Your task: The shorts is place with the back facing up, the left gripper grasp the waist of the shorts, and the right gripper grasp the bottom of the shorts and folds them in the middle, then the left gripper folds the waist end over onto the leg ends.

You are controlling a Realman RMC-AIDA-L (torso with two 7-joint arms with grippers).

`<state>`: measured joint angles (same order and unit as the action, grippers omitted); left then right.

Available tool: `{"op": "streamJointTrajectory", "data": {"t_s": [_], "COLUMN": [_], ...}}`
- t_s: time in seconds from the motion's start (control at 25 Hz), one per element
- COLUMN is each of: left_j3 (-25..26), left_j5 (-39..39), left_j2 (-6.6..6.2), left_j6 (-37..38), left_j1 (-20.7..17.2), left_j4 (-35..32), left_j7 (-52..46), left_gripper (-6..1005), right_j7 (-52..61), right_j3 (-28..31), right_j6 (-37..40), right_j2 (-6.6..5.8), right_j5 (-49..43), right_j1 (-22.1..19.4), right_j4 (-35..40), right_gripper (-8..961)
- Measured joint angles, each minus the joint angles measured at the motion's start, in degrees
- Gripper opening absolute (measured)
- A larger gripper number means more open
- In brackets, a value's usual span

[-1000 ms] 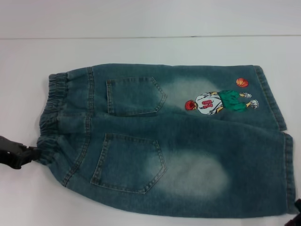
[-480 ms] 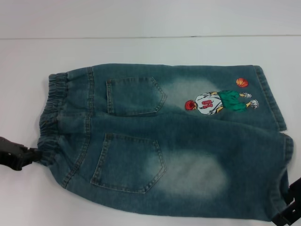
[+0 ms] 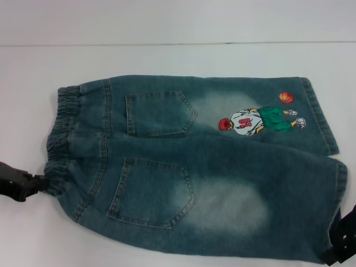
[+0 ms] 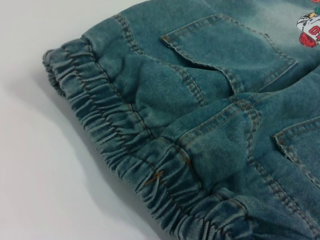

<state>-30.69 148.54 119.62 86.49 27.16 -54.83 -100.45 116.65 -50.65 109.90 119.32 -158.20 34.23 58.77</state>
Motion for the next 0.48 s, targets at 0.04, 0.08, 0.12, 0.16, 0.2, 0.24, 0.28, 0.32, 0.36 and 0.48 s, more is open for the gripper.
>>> {"op": "streamJointTrajectory", "data": {"t_s": [0.04, 0.08, 0.12, 0.16, 0.2, 0.24, 0.28, 0.32, 0.36, 0.48], "left_j3": [-0.02, -0.04, -0.06, -0.07, -0.07, -0.07, -0.07, -0.07, -0.07, -0.07], "left_j5": [0.00, 0.00, 0.00, 0.00, 0.00, 0.00, 0.00, 0.00, 0.00, 0.00], "left_j2": [0.00, 0.00, 0.00, 0.00, 0.00, 0.00, 0.00, 0.00, 0.00, 0.00], "left_j6": [-0.02, -0.04, -0.04, -0.05, -0.06, -0.08, -0.11, -0.19, -0.33, -0.60], "left_j1": [0.00, 0.02, 0.04, 0.04, 0.05, 0.05, 0.06, 0.07, 0.07, 0.09], "left_j4": [0.00, 0.00, 0.00, 0.00, 0.00, 0.00, -0.01, -0.01, -0.01, -0.01], "left_j7": [0.00, 0.00, 0.00, 0.02, 0.04, 0.06, 0.07, 0.07, 0.08, 0.08], "left_gripper": [56, 57, 57, 57, 57, 57, 57, 57, 57, 58], "right_j7": [-0.02, -0.04, -0.06, -0.16, -0.34, -0.54, -0.82, -1.07, -1.15, -1.08], "right_j3": [0.00, 0.00, 0.01, 0.01, -0.01, -0.08, -0.11, -0.13, -0.12, -0.05], "right_j6": [0.06, 0.15, 0.25, 0.26, 0.25, 0.22, 0.20, 0.20, 0.24, 0.23], "right_j2": [0.02, 0.05, 0.08, 0.10, 0.12, 0.12, 0.12, 0.12, 0.12, 0.12], "right_j5": [0.02, 0.04, 0.06, 0.06, 0.04, -0.01, -0.09, -0.18, -0.19, -0.27], "right_j1": [-0.01, -0.02, -0.04, -0.07, -0.10, -0.15, -0.17, -0.19, -0.21, -0.22], "right_j4": [-0.02, -0.03, -0.03, -0.02, -0.02, -0.02, -0.02, -0.03, -0.03, 0.03], "right_gripper": [785, 766, 746, 727, 690, 653, 616, 580, 543, 406]}}
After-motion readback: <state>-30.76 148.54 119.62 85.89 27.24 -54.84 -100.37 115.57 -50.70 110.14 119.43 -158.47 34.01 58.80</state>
